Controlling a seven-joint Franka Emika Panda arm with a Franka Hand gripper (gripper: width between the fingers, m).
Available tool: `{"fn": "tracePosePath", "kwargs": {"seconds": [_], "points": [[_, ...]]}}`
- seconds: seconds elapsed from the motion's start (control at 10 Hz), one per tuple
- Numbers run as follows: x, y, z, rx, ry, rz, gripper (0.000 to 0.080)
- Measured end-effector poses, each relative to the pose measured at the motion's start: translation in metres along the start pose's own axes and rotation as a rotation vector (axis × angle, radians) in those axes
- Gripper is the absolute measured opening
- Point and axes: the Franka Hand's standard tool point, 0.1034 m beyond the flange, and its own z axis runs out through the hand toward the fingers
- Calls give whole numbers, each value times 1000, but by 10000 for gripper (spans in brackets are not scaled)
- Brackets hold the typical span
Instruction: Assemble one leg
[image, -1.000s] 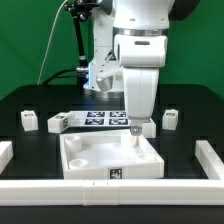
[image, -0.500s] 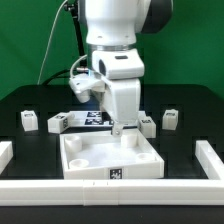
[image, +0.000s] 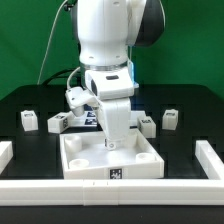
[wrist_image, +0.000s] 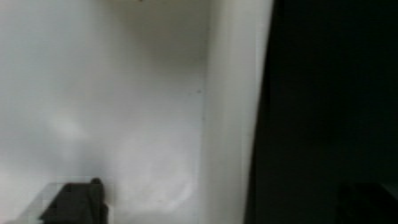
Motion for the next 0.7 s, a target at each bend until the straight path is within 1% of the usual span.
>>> {"fn": "tracePosePath", "kwargs": {"seconds": [0.1,0.2,0.3,0.4,0.5,0.6,0.7], "points": [[2,1,0,0,0,21,650],[4,4,-1,-2,-3,46,623],[3,3,0,-1,-2,49,458],[2,2,0,-1,-2,51,458],[2,2,0,-1,-2,51,289],[2,2,0,0,-2,51,289],[2,2,0,0,-2,52,120]]}}
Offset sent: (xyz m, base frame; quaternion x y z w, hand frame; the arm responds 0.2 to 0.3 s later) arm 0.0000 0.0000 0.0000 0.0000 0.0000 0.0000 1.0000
